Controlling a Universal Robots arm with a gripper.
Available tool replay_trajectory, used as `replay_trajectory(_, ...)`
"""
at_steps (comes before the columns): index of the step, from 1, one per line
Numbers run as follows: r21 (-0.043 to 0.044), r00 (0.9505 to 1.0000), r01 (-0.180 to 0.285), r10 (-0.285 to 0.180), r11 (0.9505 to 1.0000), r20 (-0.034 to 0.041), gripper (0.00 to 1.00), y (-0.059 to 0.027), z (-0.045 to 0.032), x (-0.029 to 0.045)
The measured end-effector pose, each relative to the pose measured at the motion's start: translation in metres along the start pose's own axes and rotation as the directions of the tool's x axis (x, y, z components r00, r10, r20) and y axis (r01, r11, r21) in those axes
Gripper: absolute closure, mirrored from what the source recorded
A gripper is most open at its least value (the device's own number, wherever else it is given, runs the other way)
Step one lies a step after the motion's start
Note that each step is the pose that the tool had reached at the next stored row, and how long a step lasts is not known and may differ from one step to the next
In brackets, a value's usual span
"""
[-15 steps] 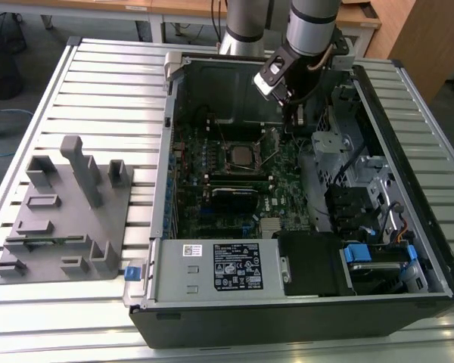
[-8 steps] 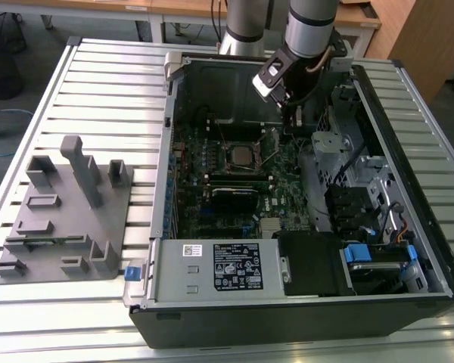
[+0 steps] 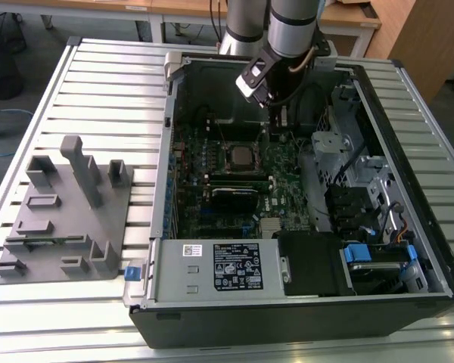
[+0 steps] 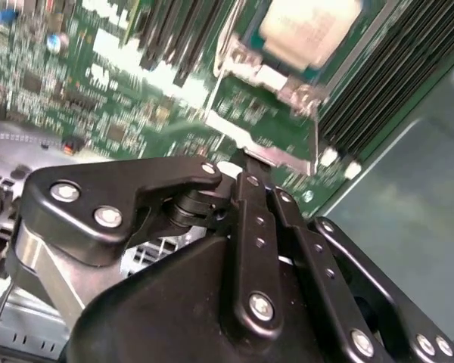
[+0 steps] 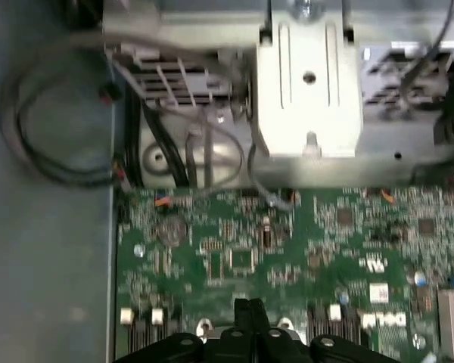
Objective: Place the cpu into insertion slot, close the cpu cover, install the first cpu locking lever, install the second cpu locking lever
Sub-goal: 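Close the cpu cover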
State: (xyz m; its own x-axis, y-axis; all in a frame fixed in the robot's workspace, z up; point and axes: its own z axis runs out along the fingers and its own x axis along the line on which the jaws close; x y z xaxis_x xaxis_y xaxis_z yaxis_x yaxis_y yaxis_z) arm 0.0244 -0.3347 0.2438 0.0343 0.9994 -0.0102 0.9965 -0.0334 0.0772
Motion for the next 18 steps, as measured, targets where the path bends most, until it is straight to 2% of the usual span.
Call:
replay_trajectory(4,-0.0090,1.0000,0.000,0.000,1.0000,-0.0004,0.89,-0.0184,-0.0005,0.0000)
replay_trajectory(10,-0.0117,1.0000,0.000,0.000,0.9999,0.0001,0.89,-0.0395,-0.0004,0.0000)
replay_trajectory(12,-0.0116,1.0000,0.000,0.000,0.9999,0.0011,0.89,-0.0426,-0.0005,-0.0001)
replay_trajectory(17,-0.0116,1.0000,0.000,0.000,0.9999,0.0015,0.89,-0.0427,-0.0004,-0.0001)
replay_trajectory(18,-0.0088,1.0000,0.000,0.000,1.0000,0.0014,0.89,-0.0427,-0.0003,-0.0001)
